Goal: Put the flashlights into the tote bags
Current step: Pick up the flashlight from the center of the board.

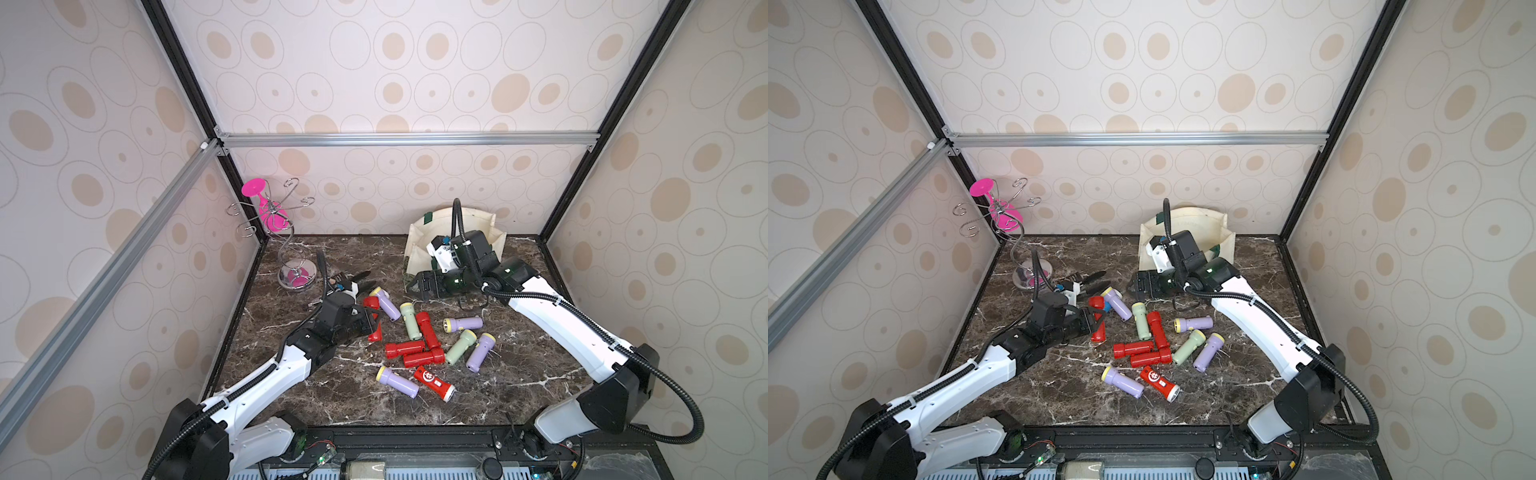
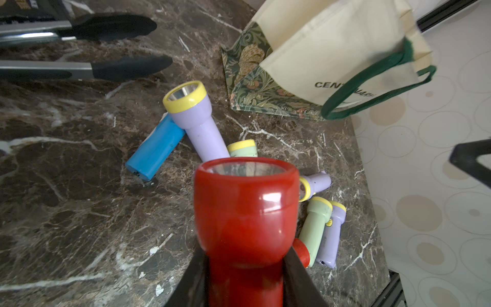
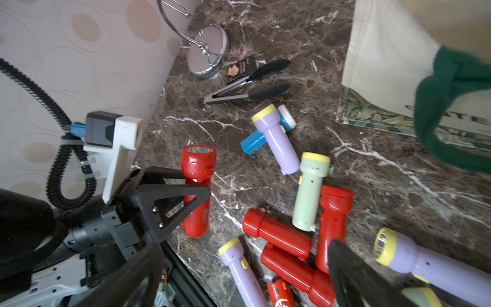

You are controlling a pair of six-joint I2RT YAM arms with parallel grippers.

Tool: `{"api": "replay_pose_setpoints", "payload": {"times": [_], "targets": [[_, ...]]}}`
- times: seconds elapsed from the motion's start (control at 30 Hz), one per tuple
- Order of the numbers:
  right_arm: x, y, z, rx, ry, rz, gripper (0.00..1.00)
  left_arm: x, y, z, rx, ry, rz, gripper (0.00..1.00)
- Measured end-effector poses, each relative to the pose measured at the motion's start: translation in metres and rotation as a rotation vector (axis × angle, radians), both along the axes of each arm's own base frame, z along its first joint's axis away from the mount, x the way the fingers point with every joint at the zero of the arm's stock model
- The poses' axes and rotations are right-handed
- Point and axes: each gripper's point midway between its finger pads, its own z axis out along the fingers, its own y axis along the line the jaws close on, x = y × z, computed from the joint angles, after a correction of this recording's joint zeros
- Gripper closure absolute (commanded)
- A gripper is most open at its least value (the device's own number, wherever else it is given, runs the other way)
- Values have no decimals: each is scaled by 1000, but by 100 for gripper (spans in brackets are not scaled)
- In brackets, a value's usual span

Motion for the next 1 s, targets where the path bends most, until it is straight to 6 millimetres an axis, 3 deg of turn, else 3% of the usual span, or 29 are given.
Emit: {"api": "replay_pose_setpoints", "payload": {"times": [0.5, 0.83, 1.0], "targets": [[2, 22, 33, 243, 28, 122, 5, 19, -27, 92, -320, -186, -100, 100], [-4, 38, 4, 296, 136, 167, 9, 27, -42, 118, -465, -223, -140, 100], [-11, 48, 9, 337, 141, 210, 13, 31, -45, 138, -562, -250, -140, 100]]}}
